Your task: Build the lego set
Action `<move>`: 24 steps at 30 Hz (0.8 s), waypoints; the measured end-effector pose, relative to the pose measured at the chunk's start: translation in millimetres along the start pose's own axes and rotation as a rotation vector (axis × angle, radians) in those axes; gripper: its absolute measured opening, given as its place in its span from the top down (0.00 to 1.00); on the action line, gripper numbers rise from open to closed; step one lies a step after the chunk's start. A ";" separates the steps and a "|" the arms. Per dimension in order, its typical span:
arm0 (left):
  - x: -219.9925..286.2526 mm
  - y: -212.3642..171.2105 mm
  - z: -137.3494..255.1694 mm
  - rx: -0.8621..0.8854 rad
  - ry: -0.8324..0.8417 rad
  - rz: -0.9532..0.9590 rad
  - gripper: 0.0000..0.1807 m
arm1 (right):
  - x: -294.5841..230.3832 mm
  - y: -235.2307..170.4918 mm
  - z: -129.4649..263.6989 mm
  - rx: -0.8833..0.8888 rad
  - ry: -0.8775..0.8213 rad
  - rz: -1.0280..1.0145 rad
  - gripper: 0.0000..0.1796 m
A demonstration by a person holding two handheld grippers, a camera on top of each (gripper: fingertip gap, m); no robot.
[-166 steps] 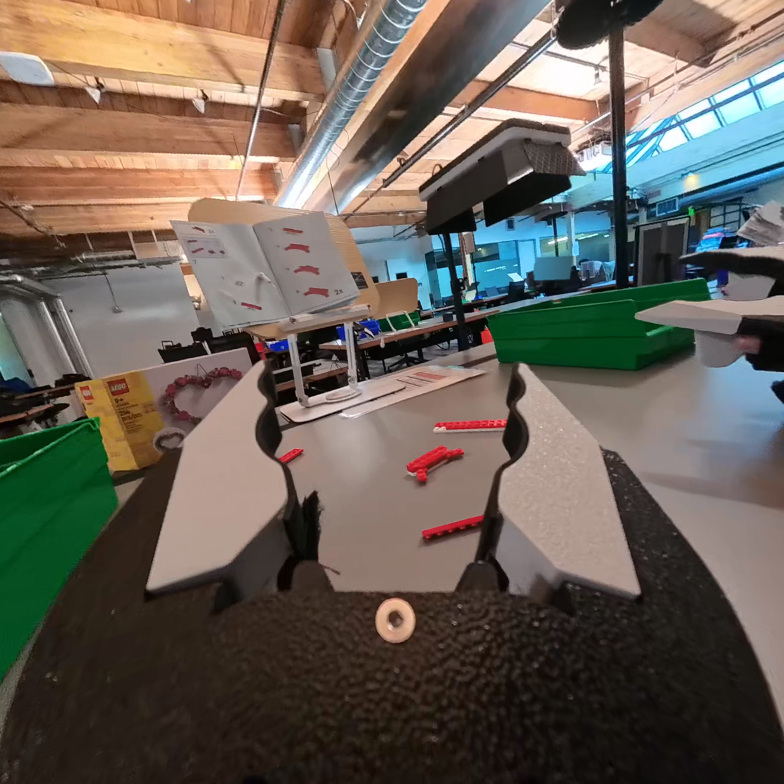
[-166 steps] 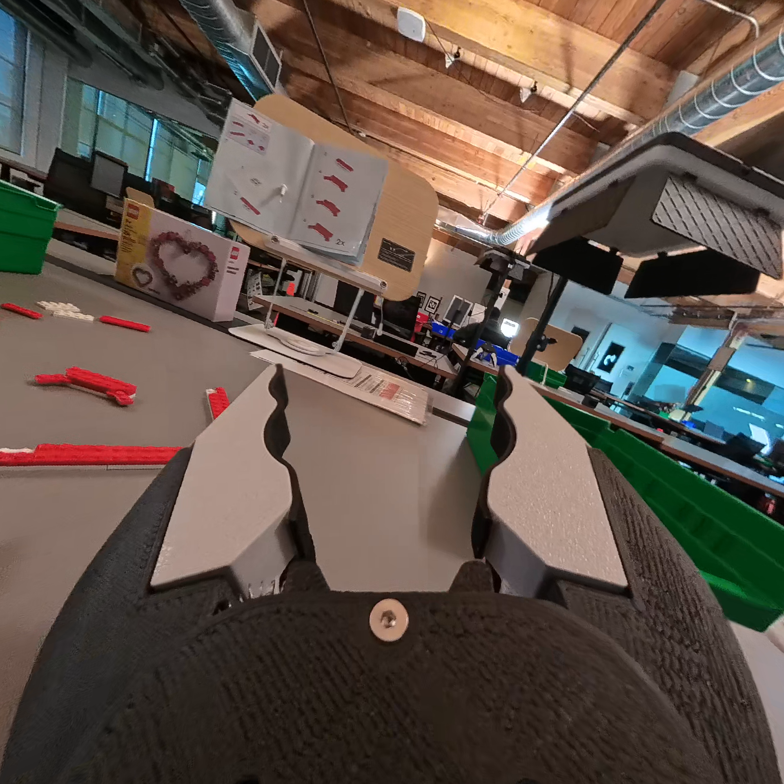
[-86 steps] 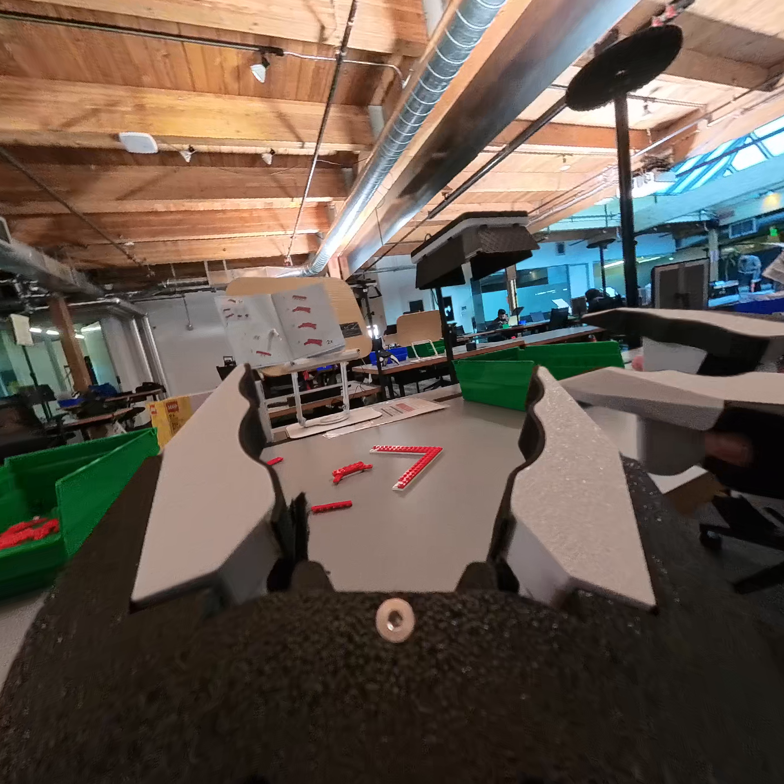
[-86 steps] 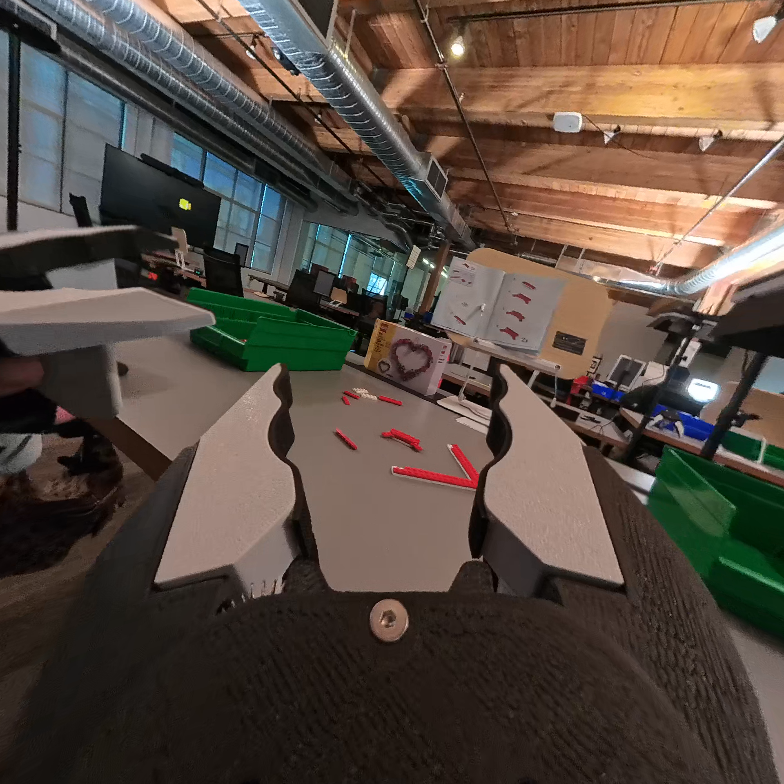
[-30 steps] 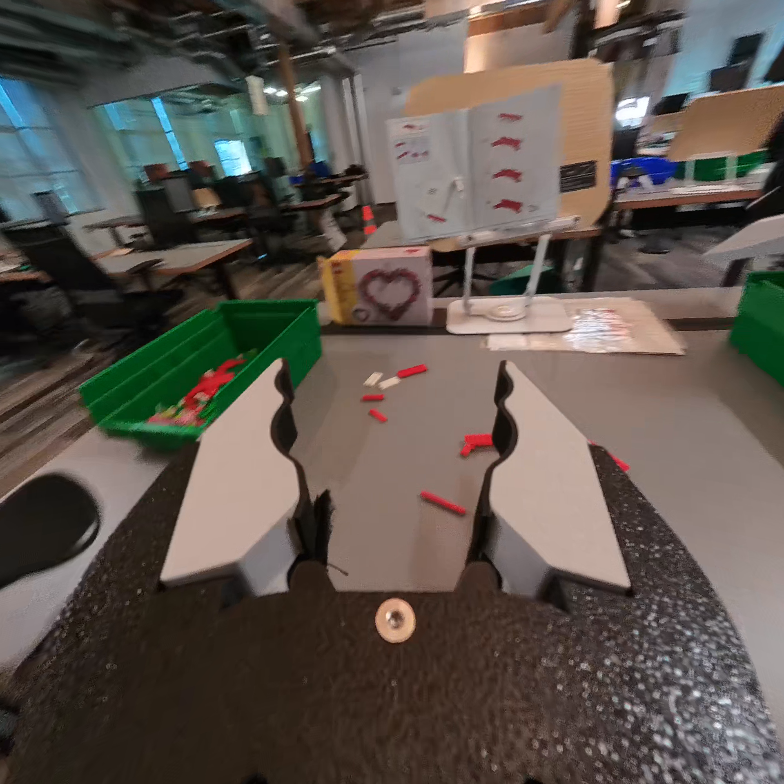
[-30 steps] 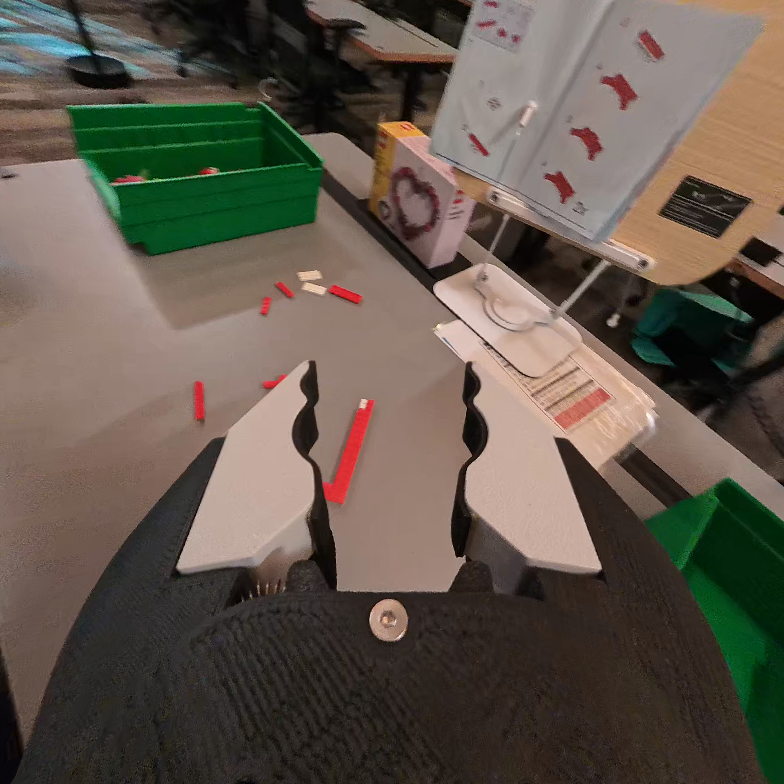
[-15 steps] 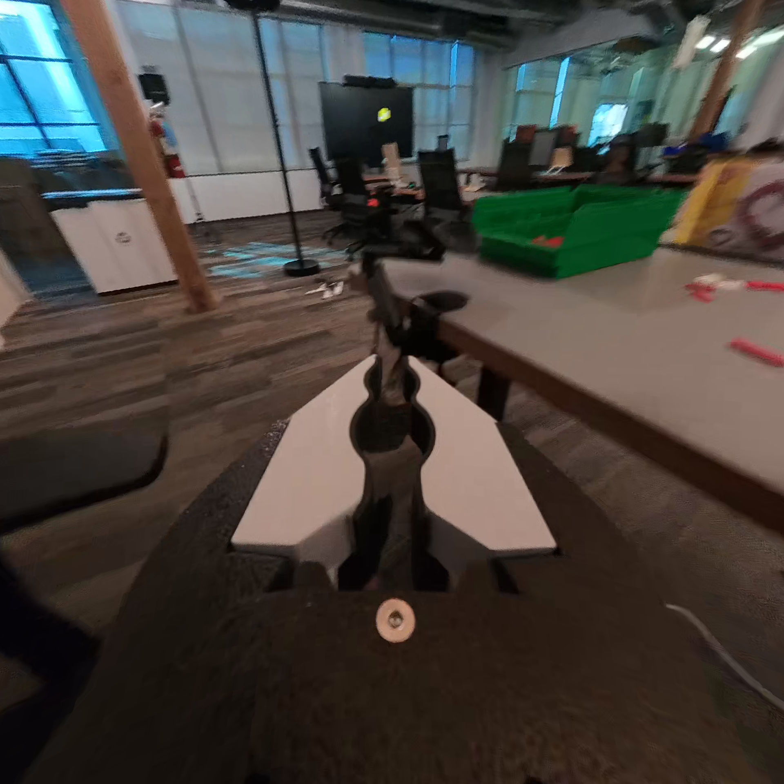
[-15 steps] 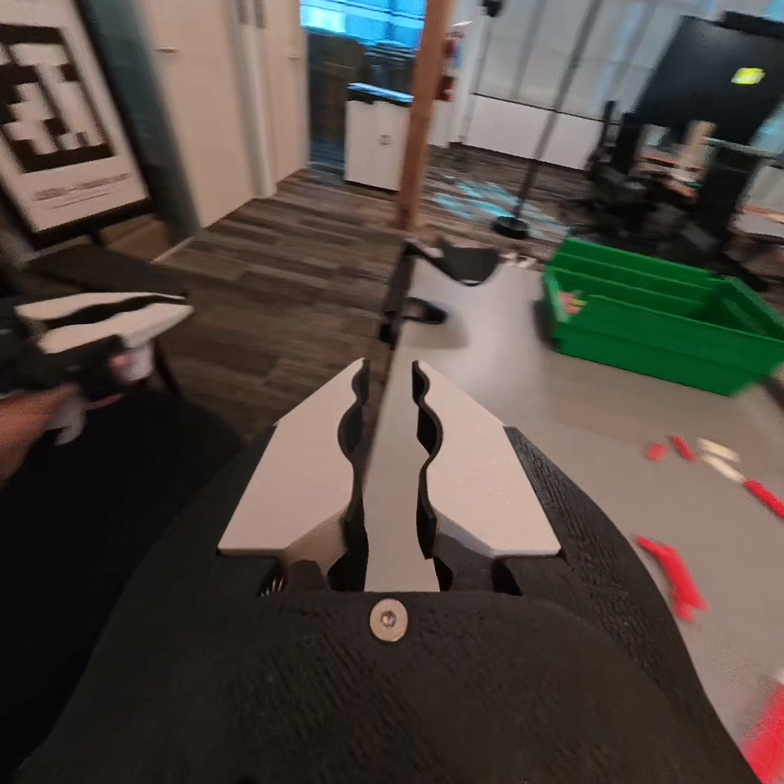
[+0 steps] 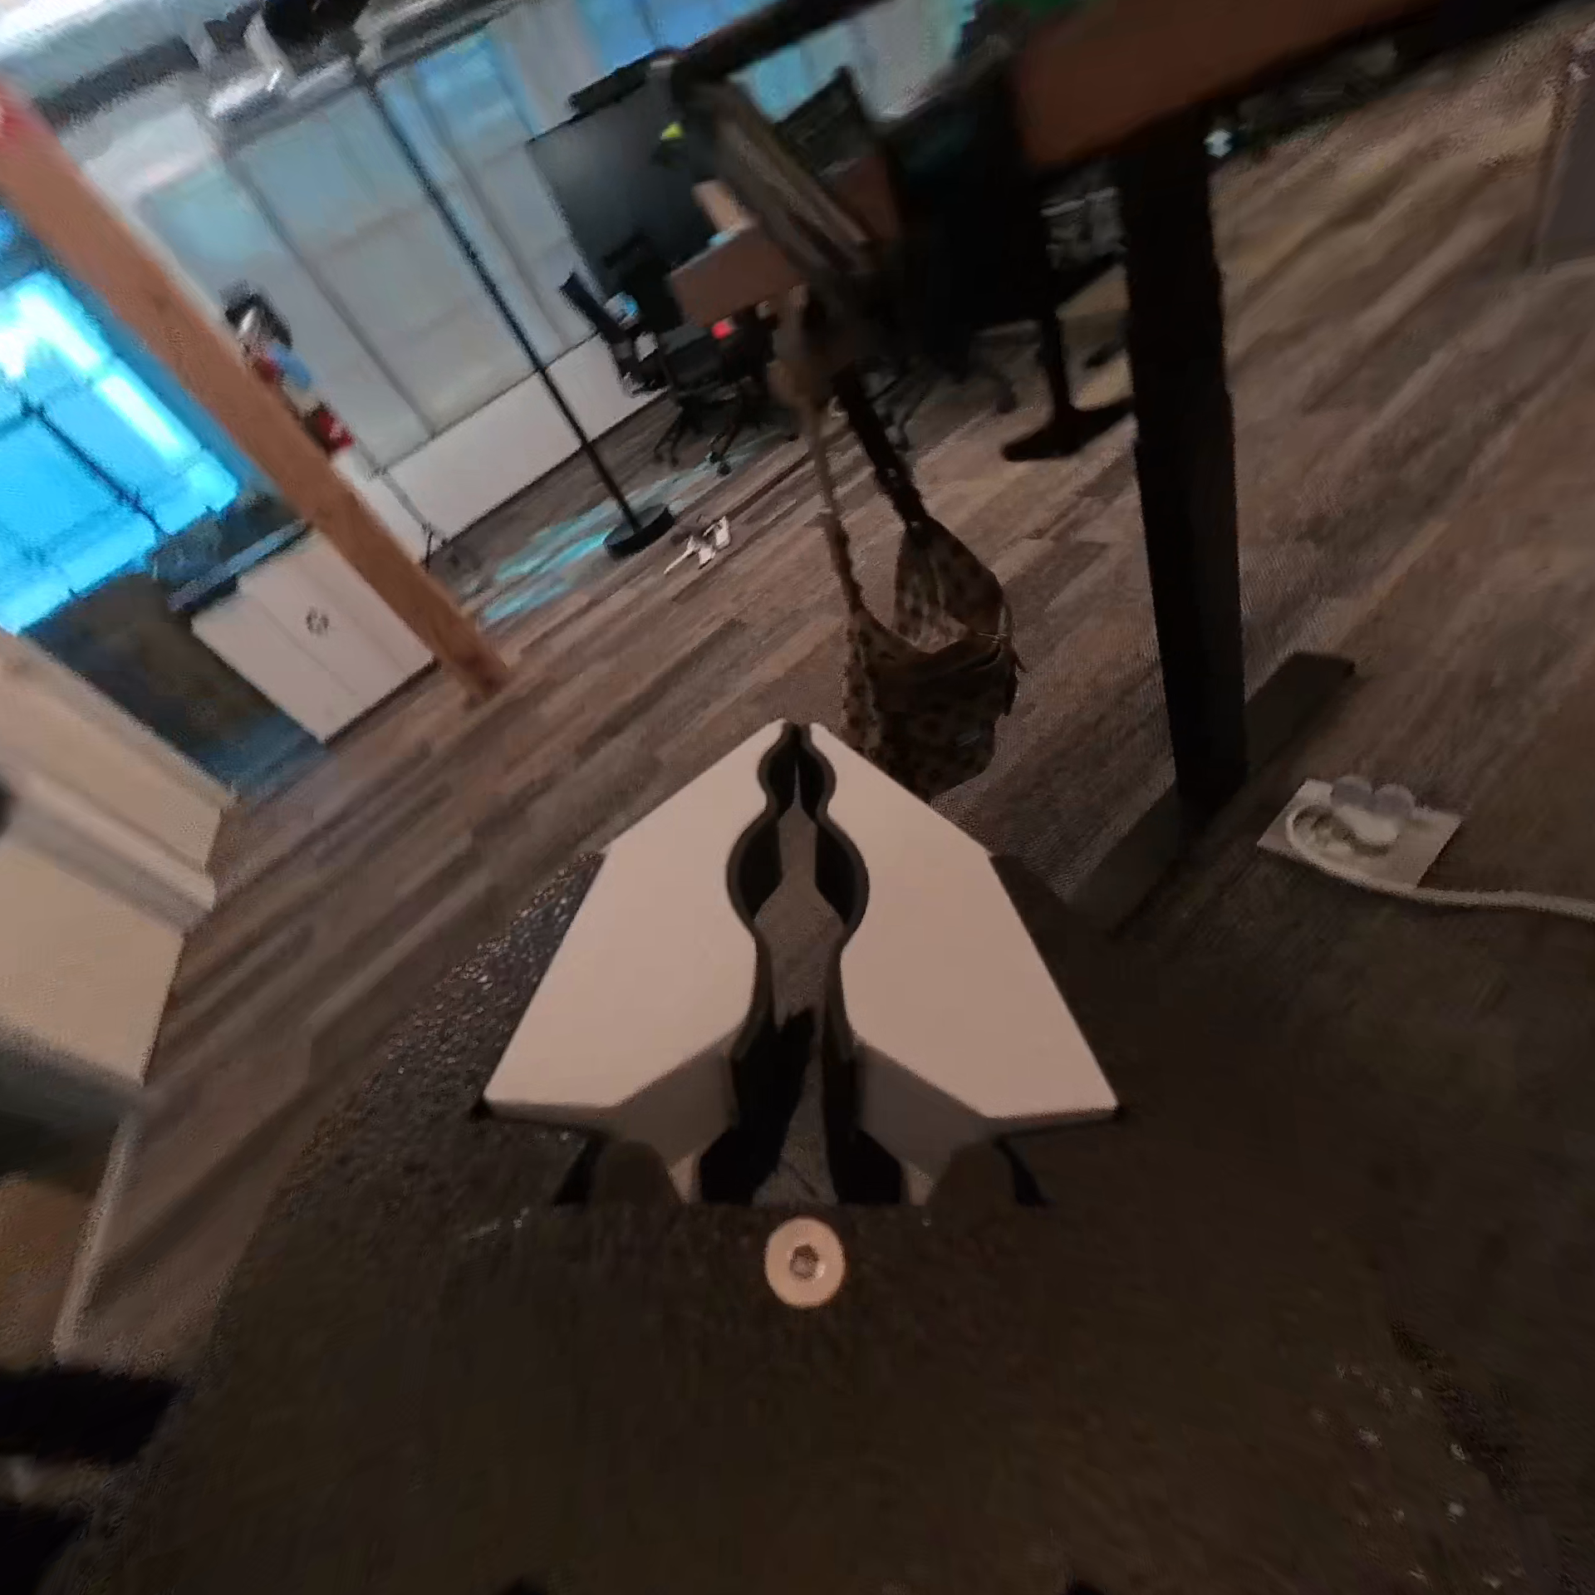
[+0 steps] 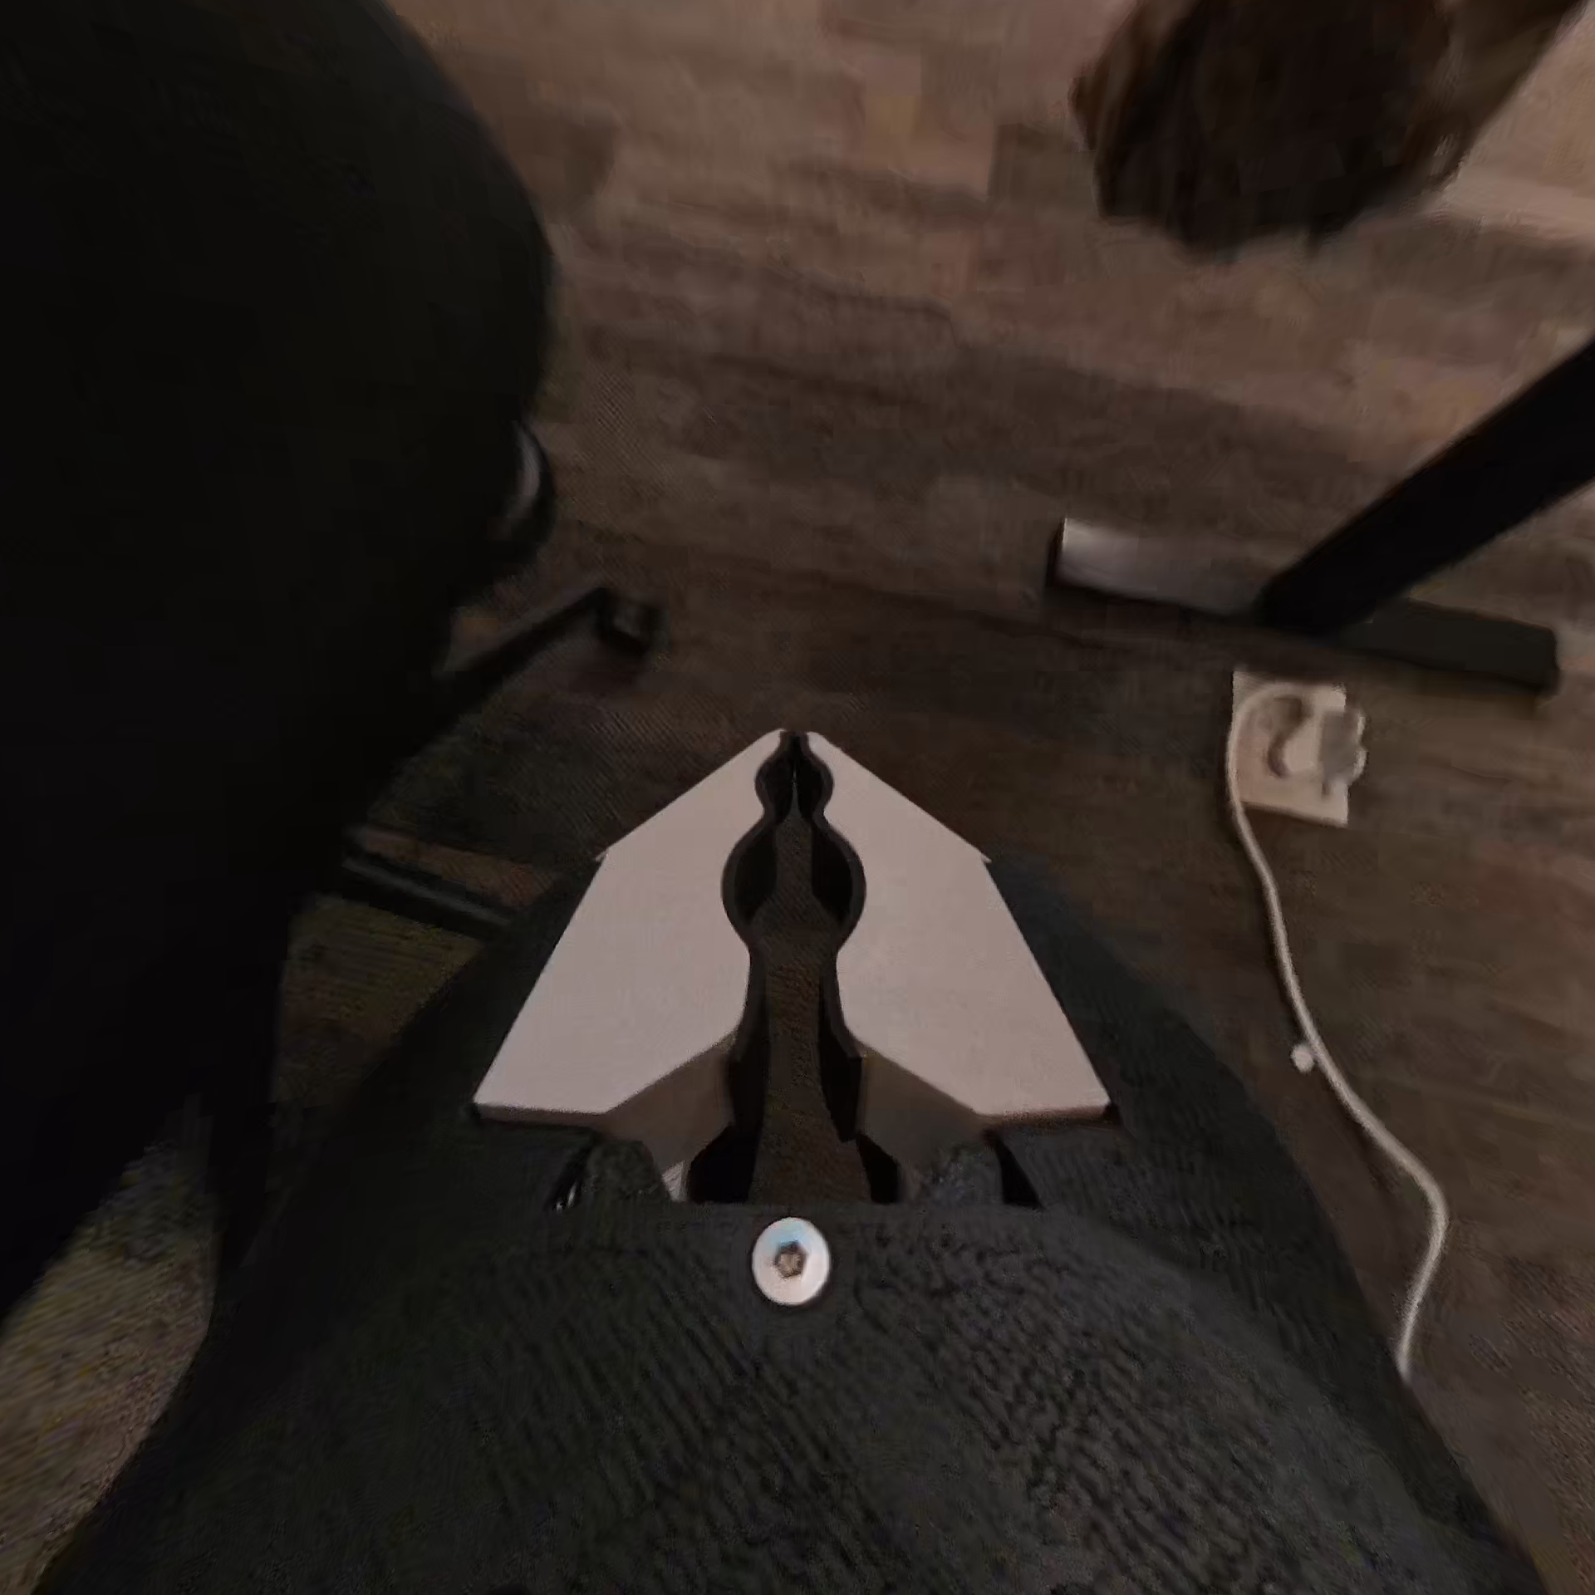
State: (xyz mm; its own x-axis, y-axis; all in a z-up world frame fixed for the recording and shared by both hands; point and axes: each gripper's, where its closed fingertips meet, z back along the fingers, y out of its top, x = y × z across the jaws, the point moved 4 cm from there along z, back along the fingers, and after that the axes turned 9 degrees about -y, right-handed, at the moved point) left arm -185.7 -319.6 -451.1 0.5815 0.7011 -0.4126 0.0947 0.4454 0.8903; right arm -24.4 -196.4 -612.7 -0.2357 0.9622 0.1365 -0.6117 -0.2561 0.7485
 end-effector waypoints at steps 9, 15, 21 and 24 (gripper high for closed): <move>10.5 -62.3 -58.6 -0.015 0.086 -0.079 1.00 | 66.3 -194.1 -147.7 -0.360 -0.205 -0.126 1.00; 44.0 -55.5 -61.0 0.114 0.084 -0.286 1.00 | 209.9 -312.0 -204.0 -0.493 -0.627 -0.357 1.00; 2.2 -52.1 -43.9 0.269 0.126 0.065 1.00 | 328.2 -378.5 -230.4 -0.233 -0.796 -0.619 0.87; -7.8 -51.2 -38.1 0.320 0.168 0.109 1.00 | 366.1 -401.3 -244.1 -0.089 -0.739 -0.683 0.74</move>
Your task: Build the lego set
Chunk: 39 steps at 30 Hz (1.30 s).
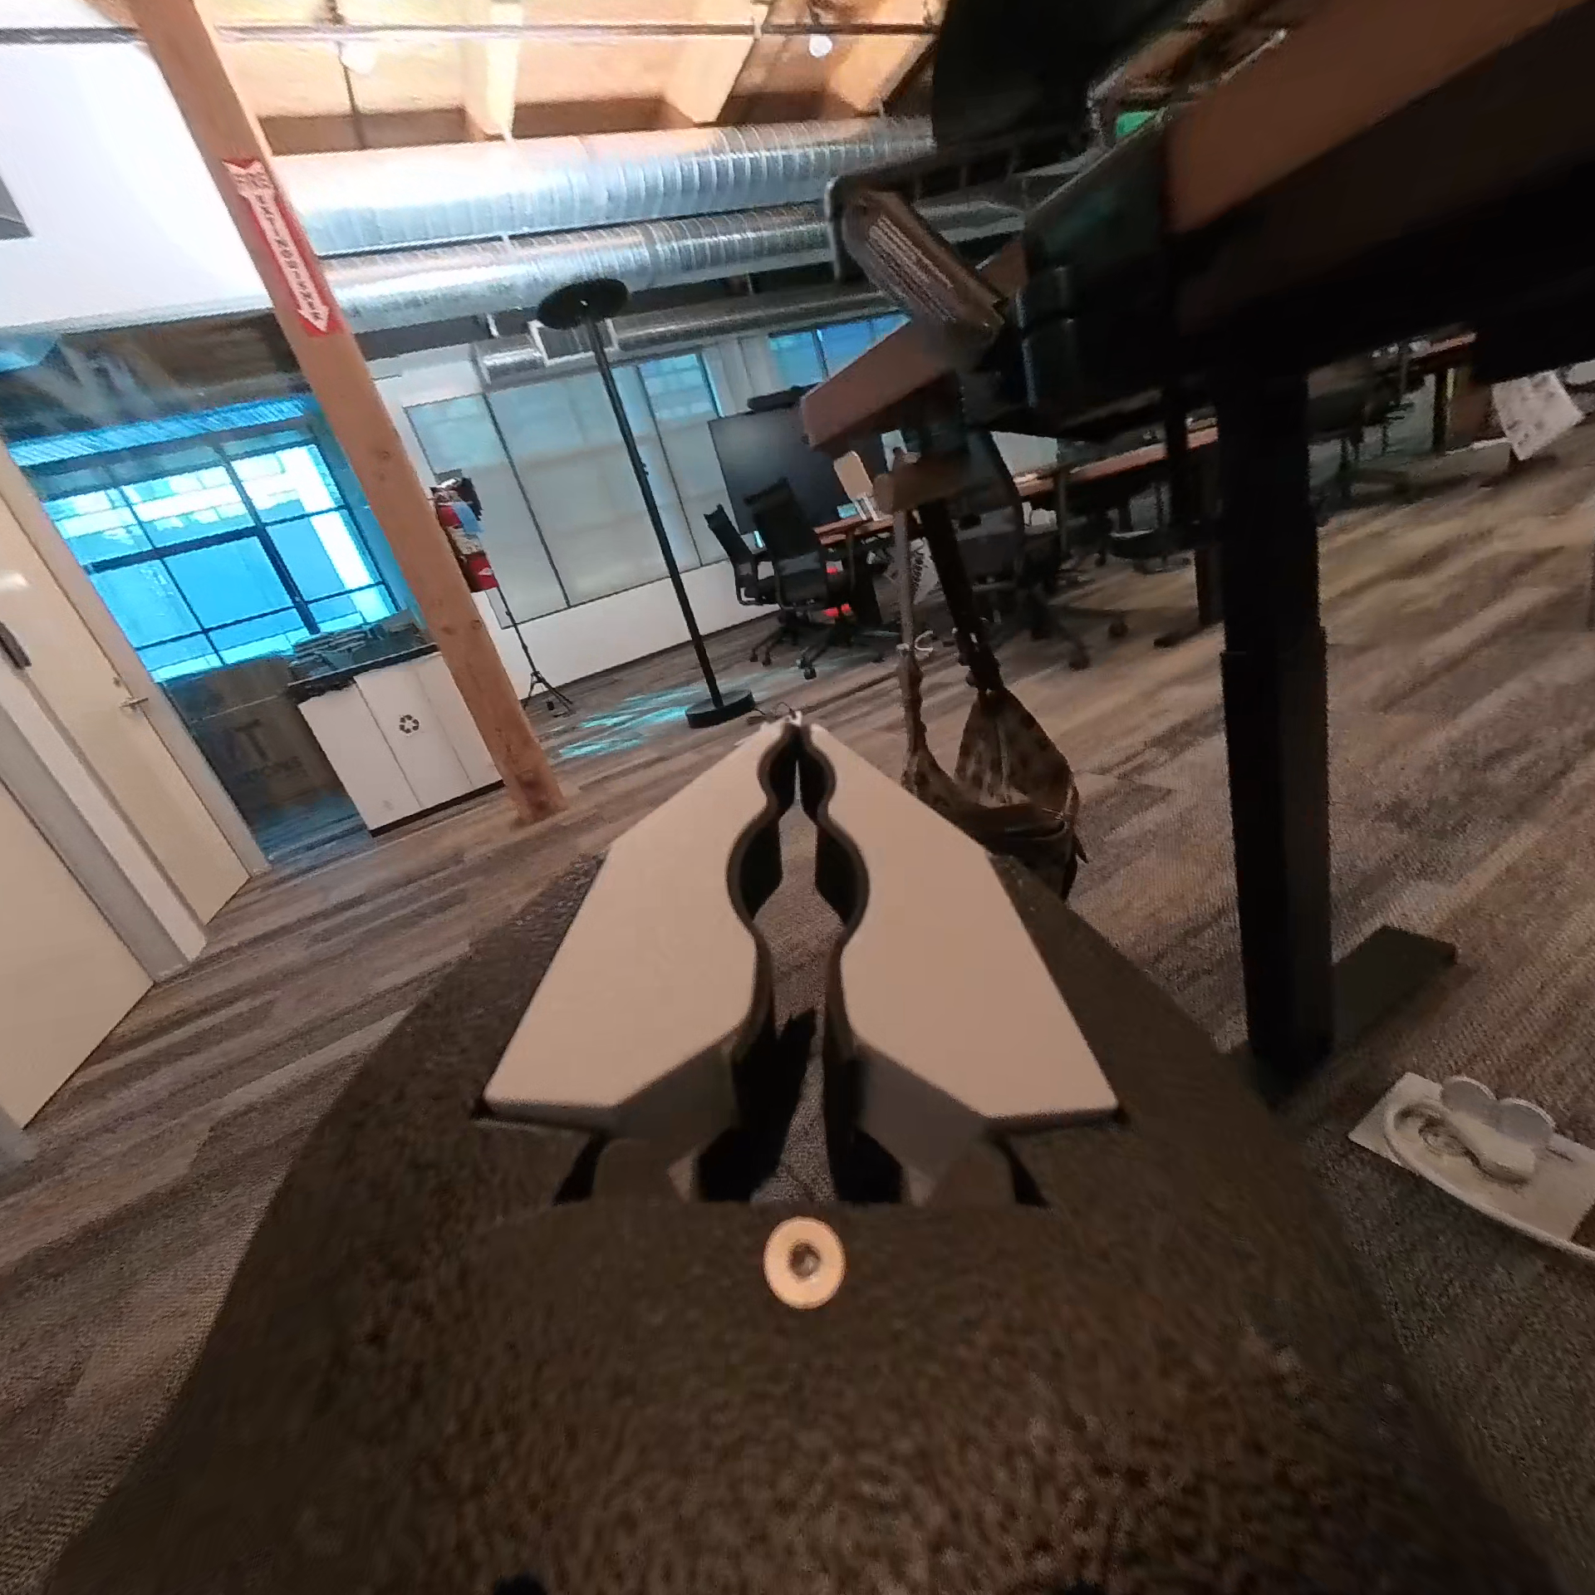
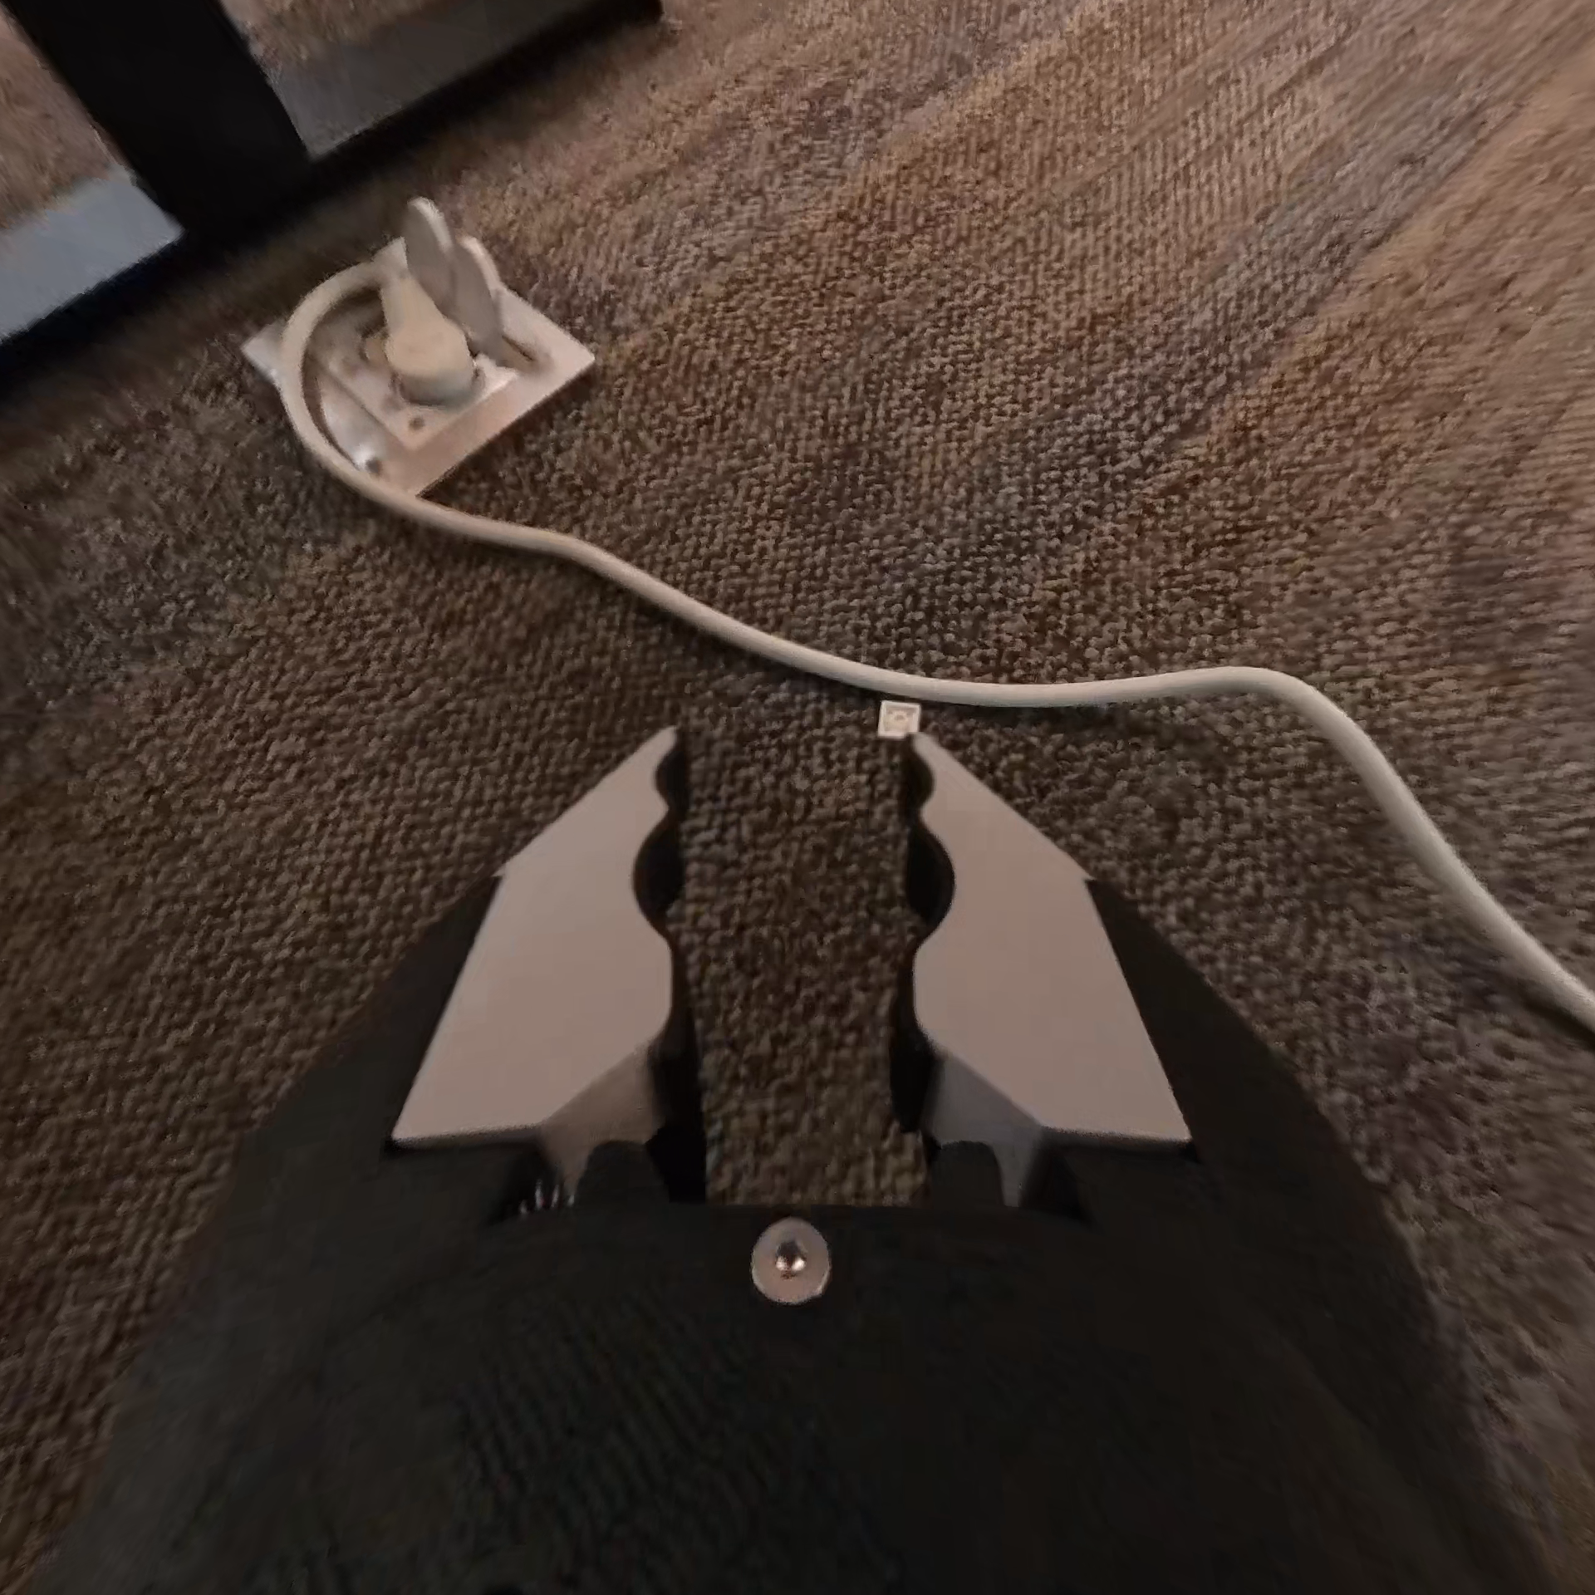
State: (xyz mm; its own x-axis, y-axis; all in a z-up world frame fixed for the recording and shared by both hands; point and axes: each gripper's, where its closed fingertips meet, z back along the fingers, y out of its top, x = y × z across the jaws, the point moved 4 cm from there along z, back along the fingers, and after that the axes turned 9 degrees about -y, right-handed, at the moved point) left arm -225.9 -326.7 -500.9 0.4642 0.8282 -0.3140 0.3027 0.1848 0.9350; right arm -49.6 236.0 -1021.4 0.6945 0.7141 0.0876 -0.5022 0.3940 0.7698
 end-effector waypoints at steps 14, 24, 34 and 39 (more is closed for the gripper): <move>-16.7 -4.3 -0.8 0.040 0.032 0.016 1.00 | 29.5 -55.7 -103.4 0.044 -0.033 -0.031 0.79; -9.3 -4.2 -1.8 0.043 0.003 -0.010 1.00 | 23.5 -57.3 -128.7 0.005 -0.066 0.044 0.83; -9.0 -5.4 -2.5 0.044 0.003 -0.030 1.00 | 18.3 -54.0 -130.5 -0.010 -0.012 0.096 0.92; -7.1 -4.5 -2.6 0.048 -0.001 -0.036 1.00 | -21.5 -33.9 -99.0 0.067 0.099 0.178 0.92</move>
